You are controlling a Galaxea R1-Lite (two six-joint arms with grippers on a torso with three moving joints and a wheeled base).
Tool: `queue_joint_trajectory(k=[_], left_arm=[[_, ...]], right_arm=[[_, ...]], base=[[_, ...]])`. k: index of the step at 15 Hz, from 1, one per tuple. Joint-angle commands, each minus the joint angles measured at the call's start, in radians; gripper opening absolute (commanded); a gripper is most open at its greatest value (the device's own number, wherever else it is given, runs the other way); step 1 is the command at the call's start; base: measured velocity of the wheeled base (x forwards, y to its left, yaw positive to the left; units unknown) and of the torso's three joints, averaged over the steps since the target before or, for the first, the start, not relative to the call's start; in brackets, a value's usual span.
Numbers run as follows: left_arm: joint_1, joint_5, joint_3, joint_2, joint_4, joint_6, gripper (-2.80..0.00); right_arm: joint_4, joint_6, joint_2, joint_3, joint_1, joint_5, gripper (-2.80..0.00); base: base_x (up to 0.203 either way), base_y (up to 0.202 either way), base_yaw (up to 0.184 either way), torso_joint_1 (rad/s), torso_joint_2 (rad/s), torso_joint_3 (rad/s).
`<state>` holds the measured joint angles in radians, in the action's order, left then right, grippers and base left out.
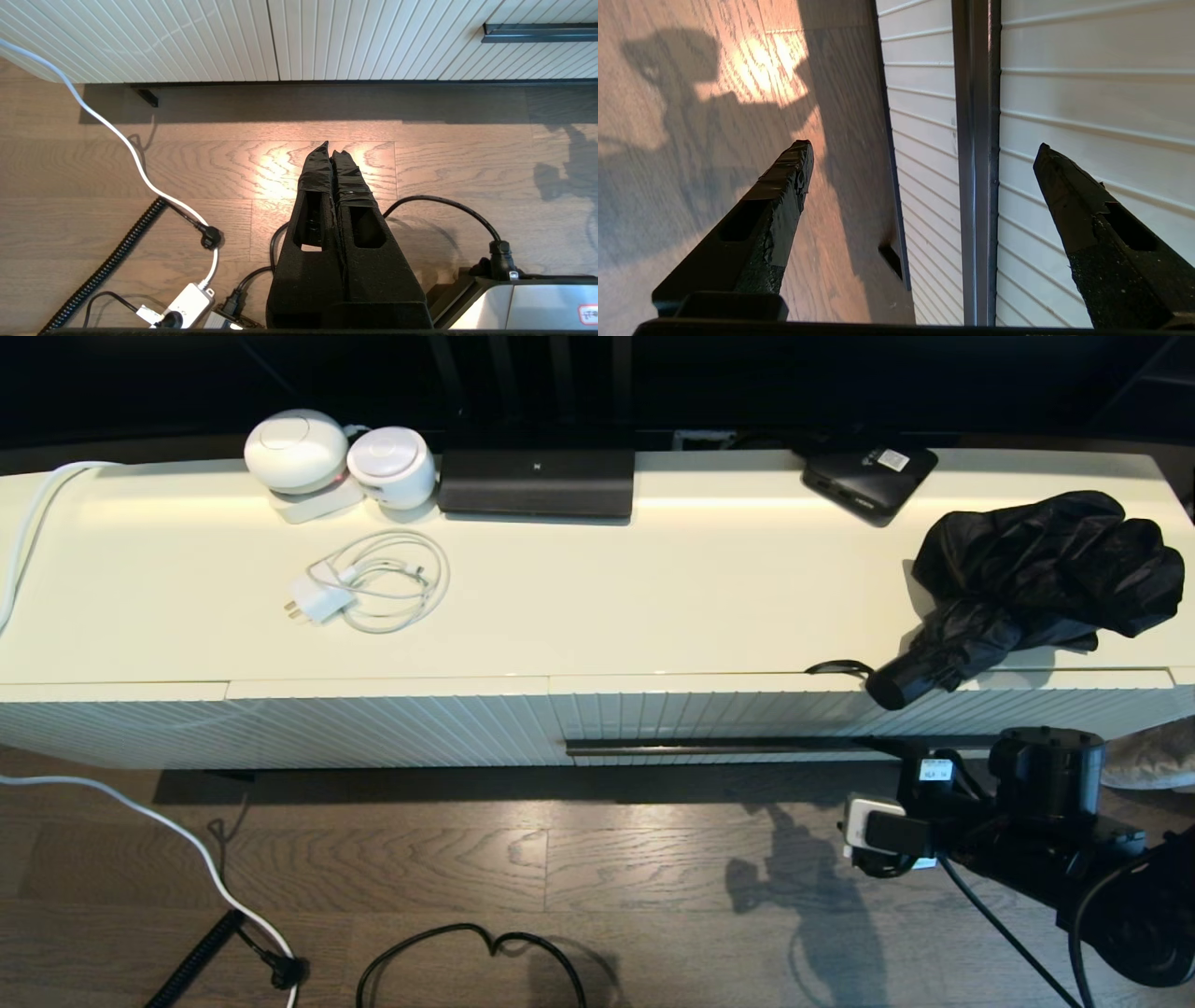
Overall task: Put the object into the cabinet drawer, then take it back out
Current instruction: Open the drawer
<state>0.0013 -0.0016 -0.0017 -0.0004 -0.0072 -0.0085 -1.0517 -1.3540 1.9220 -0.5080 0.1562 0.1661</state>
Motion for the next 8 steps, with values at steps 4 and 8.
queue_joint_trajectory(k=[4, 8], left_arm=[[0.000, 0.000, 0.000, -0.001, 0.000, -0.001, -2.80], [0.000, 0.000, 0.000, -0.002, 0.000, -0.001, -2.80]], right_arm=[[-0.008, -0.007, 0.057, -0.047, 0.008, 0.013, 0.00], [-0.010, -0.005, 0.086, -0.049, 0.008, 0.015, 0.00]], base=[[0.000, 0.000, 0.000, 0.000, 0.00, 0.000], [0.000, 0.000, 0.000, 0.000, 0.00, 0.000]])
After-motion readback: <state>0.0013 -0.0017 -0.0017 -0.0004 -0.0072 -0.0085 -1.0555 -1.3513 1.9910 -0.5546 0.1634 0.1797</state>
